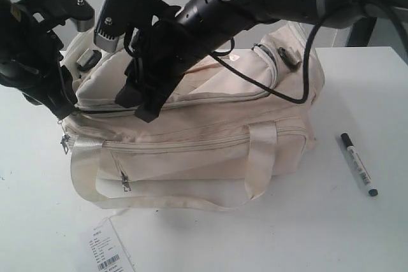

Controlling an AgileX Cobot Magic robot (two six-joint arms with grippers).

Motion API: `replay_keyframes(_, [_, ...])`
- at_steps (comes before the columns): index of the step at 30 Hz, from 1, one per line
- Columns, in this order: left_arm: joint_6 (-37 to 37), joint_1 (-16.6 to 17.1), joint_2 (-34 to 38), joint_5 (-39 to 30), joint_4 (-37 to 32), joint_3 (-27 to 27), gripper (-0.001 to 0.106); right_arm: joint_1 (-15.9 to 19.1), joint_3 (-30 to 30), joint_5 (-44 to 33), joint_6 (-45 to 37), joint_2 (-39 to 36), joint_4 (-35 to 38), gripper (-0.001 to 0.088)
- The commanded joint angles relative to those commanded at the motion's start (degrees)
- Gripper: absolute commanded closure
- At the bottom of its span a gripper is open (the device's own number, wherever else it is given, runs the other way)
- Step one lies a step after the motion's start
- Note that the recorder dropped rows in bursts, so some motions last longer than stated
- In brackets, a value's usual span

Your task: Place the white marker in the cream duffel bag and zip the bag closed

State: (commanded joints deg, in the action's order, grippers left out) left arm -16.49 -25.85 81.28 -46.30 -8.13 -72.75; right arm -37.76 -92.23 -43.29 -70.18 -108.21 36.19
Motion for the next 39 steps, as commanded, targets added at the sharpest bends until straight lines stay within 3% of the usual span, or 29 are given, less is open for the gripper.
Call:
replay_keyframes(16, [-0.1,0.0,0.0,0.2,0.0,0.0,0.105,-1.3,-2.6,-0.7,-0.5,1.2,4.0,0.0374])
replay_keyframes(27, [-0.1,0.0,0.0,0.1,0.0,0.0,0.105,-1.6,-2.5,-0.2,-0.5,-2.9,1.4,0.0373])
replay_keyframes(31, [-0.1,0.0,0.0,0.0,0.0,0.0,0.105,-1.6,-2.5,-1.3,-0.4,-3.3,-3.5,0.0373])
replay_keyframes(39, [-0.3,0.0,0.0,0.0,-0.1,0.0,0.105,-1.0,-2.5,-3.1,-0.3,2.5,-2.0,0.0373])
